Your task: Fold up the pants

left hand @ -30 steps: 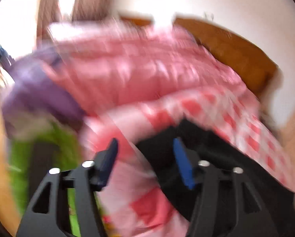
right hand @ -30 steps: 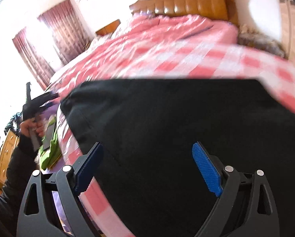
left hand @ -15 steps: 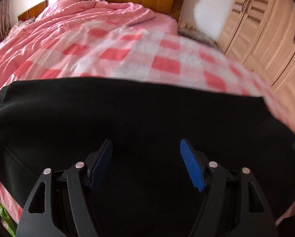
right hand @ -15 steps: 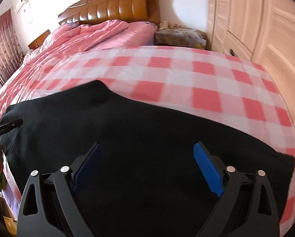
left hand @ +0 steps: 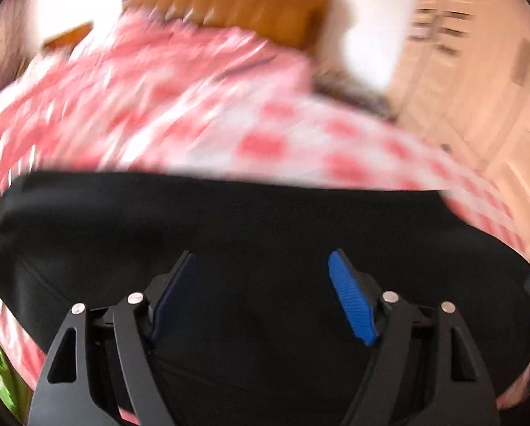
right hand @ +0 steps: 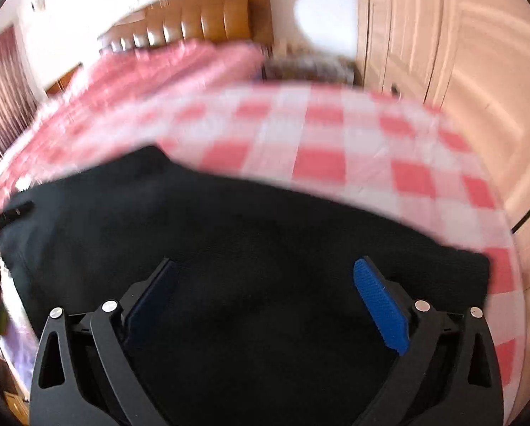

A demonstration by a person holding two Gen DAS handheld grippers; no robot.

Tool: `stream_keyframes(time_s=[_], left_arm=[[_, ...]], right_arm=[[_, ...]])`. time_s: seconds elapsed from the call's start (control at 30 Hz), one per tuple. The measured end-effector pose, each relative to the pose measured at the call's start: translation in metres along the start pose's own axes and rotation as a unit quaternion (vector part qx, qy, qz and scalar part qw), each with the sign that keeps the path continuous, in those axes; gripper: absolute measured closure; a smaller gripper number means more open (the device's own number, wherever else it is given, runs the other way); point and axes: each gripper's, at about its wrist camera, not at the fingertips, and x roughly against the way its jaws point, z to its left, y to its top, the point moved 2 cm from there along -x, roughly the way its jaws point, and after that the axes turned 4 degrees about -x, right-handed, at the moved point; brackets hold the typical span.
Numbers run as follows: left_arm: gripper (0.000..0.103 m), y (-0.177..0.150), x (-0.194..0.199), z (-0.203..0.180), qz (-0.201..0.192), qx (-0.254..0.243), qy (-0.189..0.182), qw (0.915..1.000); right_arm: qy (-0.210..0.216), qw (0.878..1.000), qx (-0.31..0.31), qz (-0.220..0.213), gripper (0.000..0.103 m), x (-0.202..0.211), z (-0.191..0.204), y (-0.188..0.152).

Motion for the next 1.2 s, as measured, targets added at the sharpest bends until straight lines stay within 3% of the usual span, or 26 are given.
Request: stream_keyframes(time_s=[0.13, 0.27, 0.37, 0.47, 0.6, 0.7, 0.73, 0.8, 0.83, 0.87, 0.97, 1.0, 1.03, 1.2], left_arm=[[0.019, -0.005, 0.016, -0.072, -0.019, -0.059, -0.052, 0.9968], [0.019, -0.027, 0.001, -0.118, -0.004, -0.115, -0.040, 0.9926], [0.019, -0.042, -0.009, -0.124, 0.009, -0.112, -0.030, 0.9932], [0.018, -0.047, -0.004, -0.108, -0.002, -0.086, -0.011, 0.9963], [0.010, -0.045, 0.020, -0.057, -0.035, -0.034, 0.004, 0.9988], [0.003, -0.048, 0.045, 0.014, -0.061, 0.024, 0.024, 0.9975], [0.003, -0.054, 0.053, 0.053, -0.065, 0.065, 0.029, 0.9953], [0.009, -0.069, 0.065, 0.118, -0.069, 0.152, 0.021, 0.9857], [0.019, -0.083, 0.072, 0.163, -0.076, 0.219, -0.002, 0.9727], [0.023, -0.094, 0.074, 0.194, -0.078, 0.265, -0.021, 0.9607], [0.027, -0.122, 0.074, 0.277, -0.081, 0.370, -0.074, 0.9225], [0.028, -0.128, 0.072, 0.296, -0.081, 0.394, -0.074, 0.9124], [0.028, -0.132, 0.068, 0.316, -0.076, 0.413, -0.068, 0.9050], [0.029, -0.124, 0.043, 0.353, -0.076, 0.432, -0.121, 0.8904]], right_arm=[[-0.037, 0.999, -0.019, 0.023, 0.007, -0.002, -0.027, -0.017], [-0.018, 1.000, -0.005, 0.016, 0.006, 0.003, -0.023, -0.028], [0.020, 1.000, 0.012, 0.009, 0.006, 0.004, -0.007, -0.028], [0.033, 0.998, 0.045, 0.017, 0.006, -0.003, 0.020, -0.031], [0.010, 0.995, 0.090, 0.046, 0.006, -0.017, 0.054, -0.039], [0.050, 0.994, 0.097, 0.024, 0.006, -0.005, 0.083, -0.030], [0.058, 0.992, 0.110, 0.013, 0.006, -0.001, 0.099, -0.025], [0.069, 0.988, 0.138, -0.001, 0.006, 0.002, 0.129, -0.018], [0.081, 0.985, 0.154, -0.005, 0.006, 0.001, 0.150, -0.015], [0.091, 0.982, 0.164, -0.005, 0.006, -0.002, 0.165, -0.012], [0.134, 0.972, 0.192, 0.002, 0.006, -0.018, 0.220, -0.006], [0.143, 0.970, 0.194, 0.007, 0.006, -0.025, 0.235, -0.006], [0.152, 0.969, 0.195, 0.013, 0.006, -0.030, 0.249, -0.006], [0.198, 0.957, 0.203, 0.058, 0.006, -0.058, 0.317, -0.019]])
